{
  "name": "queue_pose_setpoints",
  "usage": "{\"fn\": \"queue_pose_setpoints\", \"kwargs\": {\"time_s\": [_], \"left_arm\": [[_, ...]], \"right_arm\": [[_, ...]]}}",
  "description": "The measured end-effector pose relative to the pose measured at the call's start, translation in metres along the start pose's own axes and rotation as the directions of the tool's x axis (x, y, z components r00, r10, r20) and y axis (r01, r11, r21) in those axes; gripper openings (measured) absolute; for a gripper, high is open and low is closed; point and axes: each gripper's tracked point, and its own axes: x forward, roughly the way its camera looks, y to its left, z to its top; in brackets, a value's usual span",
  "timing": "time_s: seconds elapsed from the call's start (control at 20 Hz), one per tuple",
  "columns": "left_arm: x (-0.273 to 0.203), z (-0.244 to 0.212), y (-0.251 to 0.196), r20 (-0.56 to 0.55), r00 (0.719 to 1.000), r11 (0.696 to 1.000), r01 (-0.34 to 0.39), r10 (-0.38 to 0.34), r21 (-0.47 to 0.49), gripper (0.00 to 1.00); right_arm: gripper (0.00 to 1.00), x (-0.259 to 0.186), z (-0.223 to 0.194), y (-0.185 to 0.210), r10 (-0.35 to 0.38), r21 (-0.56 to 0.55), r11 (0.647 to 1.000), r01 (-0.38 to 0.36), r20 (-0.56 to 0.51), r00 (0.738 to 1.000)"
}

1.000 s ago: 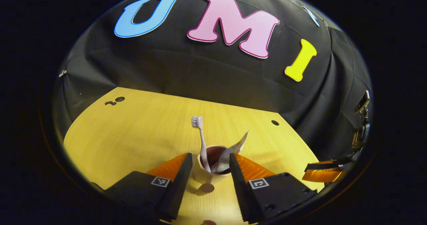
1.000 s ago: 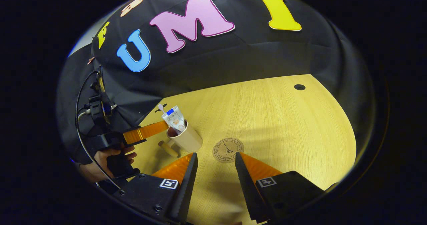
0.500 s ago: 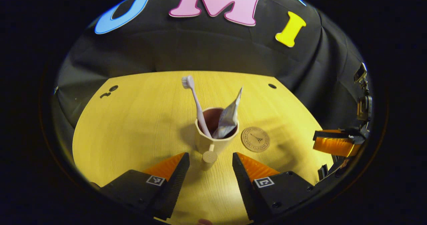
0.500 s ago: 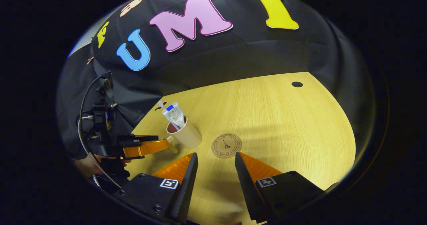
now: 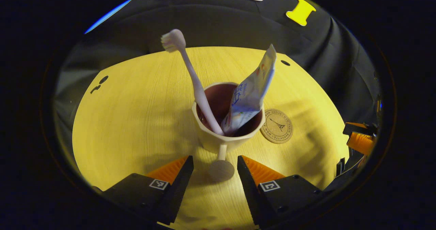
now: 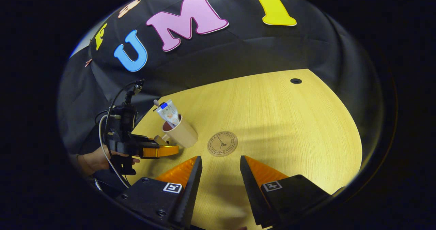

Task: Put the toothbrush and toothpaste on the desktop into the cup, then pick up the cup and place it on the coaster on the desktop.

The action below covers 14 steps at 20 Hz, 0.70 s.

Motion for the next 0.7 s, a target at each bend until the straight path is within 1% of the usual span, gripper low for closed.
{"fn": "queue_pose_setpoints", "kwargs": {"time_s": [0.3, 0.45, 0.55, 0.65, 0.7], "left_arm": [[0.011, -0.001, 0.001, -0.047, 0.999, 1.000, 0.000, 0.001, 0.028, 0.80], [0.017, 0.000, 0.001, -0.064, 0.998, 0.999, -0.014, 0.017, 0.050, 0.80], [0.020, 0.001, 0.002, -0.072, 0.997, 0.998, -0.025, 0.029, 0.054, 0.78], [0.022, 0.002, 0.001, -0.078, 0.997, 0.999, -0.024, 0.027, 0.037, 0.75], [0.023, 0.002, -0.001, -0.084, 0.996, 0.999, -0.016, 0.018, 0.027, 0.71]], "right_arm": [[0.70, 0.001, -0.006, -0.017, -0.026, 0.030, 0.999, 0.026, -0.005, 1.000], [0.70, 0.002, -0.008, -0.020, -0.031, 0.042, 0.999, 0.031, -0.007, 0.999], [0.70, 0.001, -0.008, -0.022, -0.034, 0.047, 0.998, 0.035, -0.008, 0.999], [0.70, 0.001, -0.010, -0.024, -0.039, 0.047, 0.998, 0.039, -0.008, 0.999], [0.70, 0.001, -0.011, -0.026, -0.042, 0.044, 0.998, 0.043, -0.010, 0.999]]}}
